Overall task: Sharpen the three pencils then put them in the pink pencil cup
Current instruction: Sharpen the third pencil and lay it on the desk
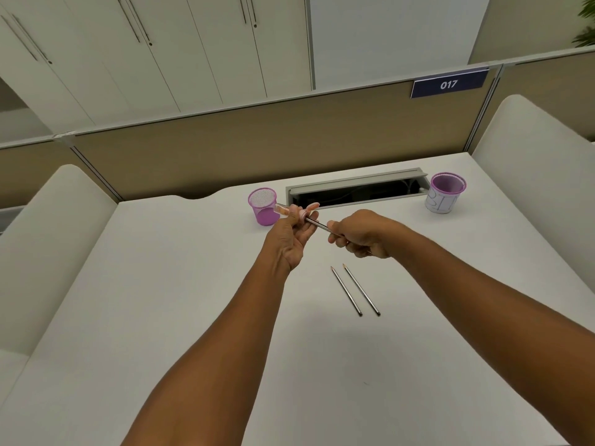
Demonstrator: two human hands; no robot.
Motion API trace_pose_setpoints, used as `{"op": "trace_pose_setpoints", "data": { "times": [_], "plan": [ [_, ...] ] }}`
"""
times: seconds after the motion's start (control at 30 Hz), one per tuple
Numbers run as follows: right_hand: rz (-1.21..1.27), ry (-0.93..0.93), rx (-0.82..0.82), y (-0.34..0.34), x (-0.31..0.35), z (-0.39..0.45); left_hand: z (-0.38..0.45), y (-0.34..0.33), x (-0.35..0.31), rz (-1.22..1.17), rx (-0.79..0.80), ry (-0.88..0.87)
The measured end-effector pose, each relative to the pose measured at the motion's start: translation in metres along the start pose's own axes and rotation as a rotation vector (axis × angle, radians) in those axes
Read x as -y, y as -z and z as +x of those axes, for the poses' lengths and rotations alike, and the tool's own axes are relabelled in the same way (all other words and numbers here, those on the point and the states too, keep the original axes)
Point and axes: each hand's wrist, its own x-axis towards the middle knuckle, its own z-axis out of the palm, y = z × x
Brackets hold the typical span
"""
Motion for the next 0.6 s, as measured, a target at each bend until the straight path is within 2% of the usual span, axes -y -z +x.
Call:
{"op": "trace_pose_setpoints", "data": {
  "times": [0.07, 0.2, 0.3, 0.37, 0.43, 0.53, 0.6],
  "plan": [
    [-0.235, 0.2, -0.161, -0.006, -0.006, 0.0, 0.001, 0.0, -0.002, -0.004, -0.013, -0.001],
    [-0.713, 0.553, -0.603, -0.022, -0.026, 0.002, -0.003, -0.006, -0.004, -0.074, -0.041, 0.005],
    [-0.846, 0.671, -0.737, -0.028, -0.033, 0.0, -0.006, -0.009, -0.003, -0.092, -0.034, 0.01],
    [-0.818, 0.622, -0.687, -0.026, -0.028, -0.004, -0.005, -0.009, -0.003, -0.093, -0.024, 0.011],
    [-0.665, 0.417, -0.54, -0.023, -0.016, -0.007, -0.005, -0.008, -0.004, -0.081, -0.008, 0.02],
    [0.007, 0.0, -0.106, -0.007, 0.002, -0.004, -0.006, -0.005, -0.003, -0.034, -0.001, 0.018],
    [0.227, -0.131, 0.083, 0.003, 0.005, -0.003, -0.007, -0.006, -0.004, -0.011, 0.0, 0.009]
  ]
}}
